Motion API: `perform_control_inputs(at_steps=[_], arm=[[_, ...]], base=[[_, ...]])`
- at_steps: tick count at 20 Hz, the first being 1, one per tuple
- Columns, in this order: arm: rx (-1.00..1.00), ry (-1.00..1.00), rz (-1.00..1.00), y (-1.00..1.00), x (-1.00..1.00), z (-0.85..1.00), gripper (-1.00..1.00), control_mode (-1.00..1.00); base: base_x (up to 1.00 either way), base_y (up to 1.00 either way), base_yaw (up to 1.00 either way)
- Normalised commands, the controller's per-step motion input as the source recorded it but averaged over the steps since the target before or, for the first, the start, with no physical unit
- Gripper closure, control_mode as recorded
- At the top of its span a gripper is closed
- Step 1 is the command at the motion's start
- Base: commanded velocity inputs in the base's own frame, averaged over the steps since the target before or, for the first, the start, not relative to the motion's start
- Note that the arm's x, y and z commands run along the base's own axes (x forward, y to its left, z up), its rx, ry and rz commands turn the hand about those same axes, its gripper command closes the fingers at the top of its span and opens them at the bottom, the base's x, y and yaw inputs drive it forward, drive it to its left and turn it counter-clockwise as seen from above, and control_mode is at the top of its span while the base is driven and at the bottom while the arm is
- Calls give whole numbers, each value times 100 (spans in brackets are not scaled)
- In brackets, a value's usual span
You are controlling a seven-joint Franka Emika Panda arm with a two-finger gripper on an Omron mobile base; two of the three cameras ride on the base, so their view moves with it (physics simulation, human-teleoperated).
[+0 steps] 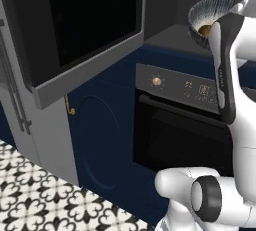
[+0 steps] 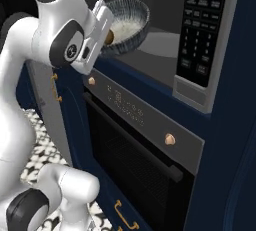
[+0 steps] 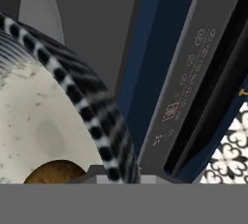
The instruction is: Pick the mushroom from the sink and place it in the bowl. Then pick the bowl and place it in the microwave. Then close the microwave door and press the start button.
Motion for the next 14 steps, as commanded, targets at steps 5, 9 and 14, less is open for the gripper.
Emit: perform_control_inputs(at_steps=[5,9,14], arm=[[0,3,0,-50,77,0,100,-100],[0,4,0,-49,85,0,100,-100],[0,4,1,-48,74,-2,100,-100]], base=[[0,0,0],[0,0,0],[0,0,0]])
